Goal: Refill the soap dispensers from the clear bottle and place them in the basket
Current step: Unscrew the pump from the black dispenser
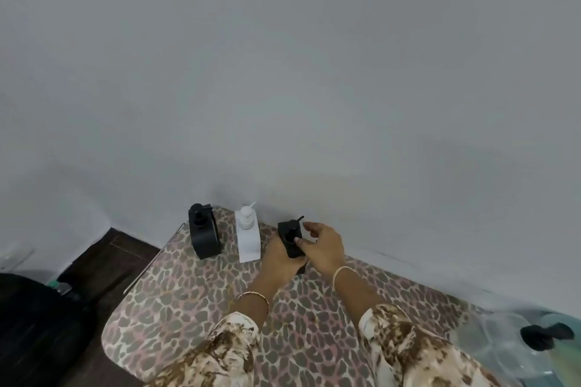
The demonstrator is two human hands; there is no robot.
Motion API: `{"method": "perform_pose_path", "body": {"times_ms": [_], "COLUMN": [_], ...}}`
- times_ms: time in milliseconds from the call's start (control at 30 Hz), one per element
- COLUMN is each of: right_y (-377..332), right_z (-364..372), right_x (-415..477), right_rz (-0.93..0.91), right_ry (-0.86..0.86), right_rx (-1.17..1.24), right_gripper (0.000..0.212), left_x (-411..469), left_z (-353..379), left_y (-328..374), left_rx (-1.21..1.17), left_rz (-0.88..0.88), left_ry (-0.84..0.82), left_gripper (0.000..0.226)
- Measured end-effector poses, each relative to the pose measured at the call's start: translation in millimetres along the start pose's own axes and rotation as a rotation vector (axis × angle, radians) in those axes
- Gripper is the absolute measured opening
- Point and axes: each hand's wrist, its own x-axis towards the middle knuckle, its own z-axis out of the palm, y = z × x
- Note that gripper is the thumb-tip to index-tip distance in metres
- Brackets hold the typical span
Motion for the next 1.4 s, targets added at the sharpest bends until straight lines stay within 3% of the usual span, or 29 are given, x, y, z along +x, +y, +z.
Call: {"method": "perform_pose_path", "body": {"times_ms": [100,300,500,800,1000,1133,1300,1400], "right_y": [0.5,3.7,11.2,13.2,26.5,40.5,61.4,73.8], "right_z": [8.1,24.2,34.6,24.7,15.7,5.9,-1.0,7.1], "right_x": [6.6,16.8,25.1,-10.2,-44.1,-67.7,-92.6,-103.8], "right_rz": [0.019,0.02,0.011,-0.132,-0.164,-0.192,-0.158,-0.131], "right_ry": [0.016,0.099,0.11,0.167,0.185,0.111,0.0,0.15], "right_rx": [0.015,0.02,-0.109,-0.344,-0.366,-0.473,-0.315,-0.241], "right_gripper": [0.051,0.036,0.04,0.03,0.028,0.029,0.033,0.041], "left_x": [5.8,10.7,9.5,-21.3,-52.0,-67.6,-89.1,-100.3], "left_z": [5.7,15.5,18.2,14.4,24.1,25.4,30.0,38.1], "left_y": [-4.7,-7.6,-10.4,-15.9,-21.0,-23.4,-33.3,-34.1], "left_rx": [0.015,0.135,0.083,-0.038,0.152,0.186,0.144,0.095], "left_rz": [-0.015,-0.074,-0.109,-0.085,-0.032,-0.008,0.059,0.125], "left_ry": [0.055,0.156,0.189,0.088,0.08,-0.004,-0.069,-0.045], "left_gripper": [0.054,0.037,0.031,0.043,0.035,0.042,0.051,0.049]}}
